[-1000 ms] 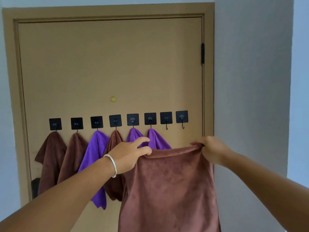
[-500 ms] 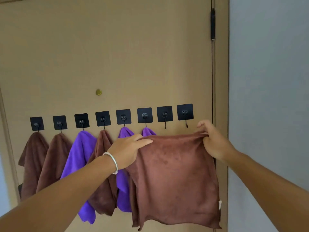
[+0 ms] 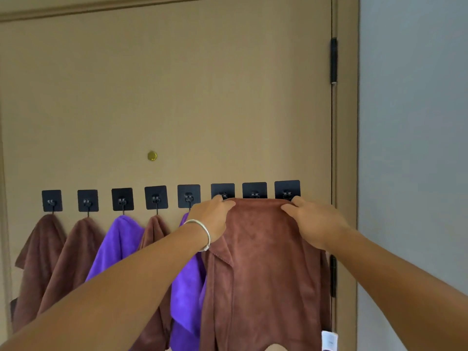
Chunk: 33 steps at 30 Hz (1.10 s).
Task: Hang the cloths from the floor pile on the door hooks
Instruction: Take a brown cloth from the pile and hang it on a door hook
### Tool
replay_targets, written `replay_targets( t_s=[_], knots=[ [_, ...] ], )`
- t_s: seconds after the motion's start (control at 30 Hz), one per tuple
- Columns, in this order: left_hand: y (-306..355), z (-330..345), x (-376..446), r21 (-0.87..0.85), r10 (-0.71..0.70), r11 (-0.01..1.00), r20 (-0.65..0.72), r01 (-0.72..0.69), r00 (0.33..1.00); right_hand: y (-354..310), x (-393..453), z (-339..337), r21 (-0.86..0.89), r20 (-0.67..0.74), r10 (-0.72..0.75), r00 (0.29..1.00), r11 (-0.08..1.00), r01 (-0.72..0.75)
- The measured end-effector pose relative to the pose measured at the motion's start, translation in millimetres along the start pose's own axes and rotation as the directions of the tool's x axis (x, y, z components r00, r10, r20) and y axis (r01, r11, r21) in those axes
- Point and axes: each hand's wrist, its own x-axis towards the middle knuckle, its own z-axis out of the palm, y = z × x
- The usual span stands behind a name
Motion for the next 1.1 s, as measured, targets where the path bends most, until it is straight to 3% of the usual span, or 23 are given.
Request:
replay_targets(
  t_s=[0.17, 0.33, 0.4, 0.47, 0.53, 0.6, 0.7, 0.77, 0.93, 1.03, 1.1],
  knots=[
    [13.3, 10.3, 5.0, 0.055, -0.095, 0.994, 0.07, 0.091, 0.993, -31.2, 17.7, 19.7, -0.021, 0.013, 0.111, 0.994, 0.994, -0.11],
    [41.4, 30.6, -7.5, 0.265, -0.078, 0.963, 0.099, 0.049, 0.992, -66.5, 12.3, 68.0, 0.012, 0.085, 0.128, 0.988, 0.991, -0.13],
    [52.3, 39.7, -15.7, 0.248, -0.078, 0.968, 0.159, 0.037, 0.984, -74.0, 7.4, 82.3, 0.074, 0.104, 0.132, 0.986, 0.987, -0.14],
    [63.0, 52.3, -24.2, 0.018, -0.096, 0.995, 0.242, 0.094, 0.966, -75.8, 0.6, 91.4, 0.142, 0.13, 0.142, 0.981, 0.977, -0.16],
    [70.2, 61.2, -31.5, -0.4, -0.099, 0.886, 0.333, 0.236, 0.938, -70.6, -5.1, 96.2, 0.203, 0.136, 0.166, 0.977, 0.96, -0.192],
    [72.1, 67.0, -38.8, -0.517, -0.061, 0.817, 0.364, 0.257, 0.929, -64.2, -11.6, 96.8, 0.258, 0.147, 0.179, 0.973, 0.943, -0.212],
    [70.2, 73.0, -50.7, -0.287, 0.031, 0.952, 0.425, 0.103, 0.905, -60.2, -25.3, 94.6, 0.275, 0.212, 0.171, 0.962, 0.934, -0.227],
    [68.7, 73.6, -57.5, -0.129, 0.041, 0.991, 0.474, 0.023, 0.879, -60.0, -36.5, 94.7, 0.222, 0.248, 0.178, 0.952, 0.946, -0.235],
    [55.5, 39.9, -59.6, 0.013, 0.039, 0.999, 0.305, -0.045, 0.952, -53.3, -62.4, 89.7, 0.118, 0.293, 0.229, 0.928, 0.955, -0.273],
    [45.8, 15.1, -54.3, -0.069, 0.059, 0.996, 0.075, -0.054, 0.995, -52.2, -74.6, 74.2, 0.1, 0.28, 0.319, 0.905, 0.928, -0.358],
    [42.6, 7.7, -50.6, -0.155, 0.126, 0.978, -0.09, -0.139, 0.988, -55.3, -81.8, 58.8, 0.107, 0.267, 0.4, 0.877, 0.892, -0.439]
  ],
)
